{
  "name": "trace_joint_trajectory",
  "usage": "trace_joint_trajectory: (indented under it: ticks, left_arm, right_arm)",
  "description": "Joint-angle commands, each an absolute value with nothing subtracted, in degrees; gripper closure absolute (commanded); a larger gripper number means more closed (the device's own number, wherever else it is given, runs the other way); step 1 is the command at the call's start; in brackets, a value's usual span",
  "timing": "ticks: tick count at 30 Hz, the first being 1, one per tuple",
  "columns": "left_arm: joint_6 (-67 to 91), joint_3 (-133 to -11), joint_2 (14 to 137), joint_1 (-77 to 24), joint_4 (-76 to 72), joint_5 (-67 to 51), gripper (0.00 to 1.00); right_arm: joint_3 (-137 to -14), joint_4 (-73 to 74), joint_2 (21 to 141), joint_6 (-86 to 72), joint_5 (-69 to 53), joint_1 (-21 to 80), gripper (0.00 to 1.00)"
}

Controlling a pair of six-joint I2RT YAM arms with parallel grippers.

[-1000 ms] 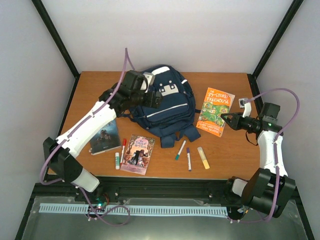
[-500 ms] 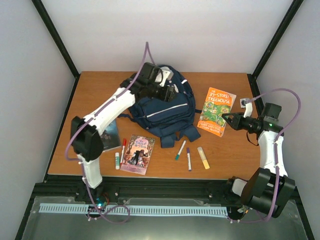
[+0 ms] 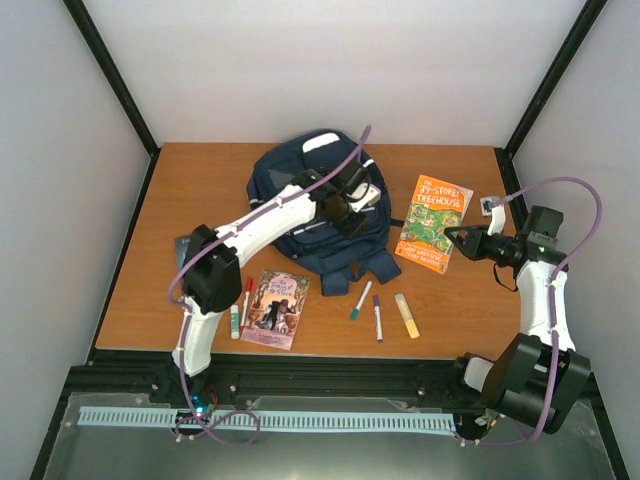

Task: Pack the student bag
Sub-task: Adjust the student bag at the center of the board, then place the book in the student bag.

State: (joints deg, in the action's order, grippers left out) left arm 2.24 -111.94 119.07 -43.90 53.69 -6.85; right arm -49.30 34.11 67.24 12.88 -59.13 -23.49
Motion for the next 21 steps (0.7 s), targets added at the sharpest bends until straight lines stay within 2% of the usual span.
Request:
trace_joint_trajectory:
  ticks: [1, 12, 21]
  left_arm:
    - [-2.1, -114.8, 121.2, -45.7, 57.8, -1.8, 0.58]
    - [-2.4, -117.1, 125.6, -48.1, 59.0, 2.3, 0.59]
    - [-2.8, -117.4, 127.3, -48.1, 58.6, 0.5, 0.73]
  right_arm:
    - [-50.1, 32.3, 67.4, 14.1, -62.4, -23.8, 0.97]
    - [-50.0, 32.4, 67.1, 14.5, -62.1, -23.9, 0.97]
    - [-50.0, 32.5, 67.2, 14.6, -62.1, -24.0, 0.97]
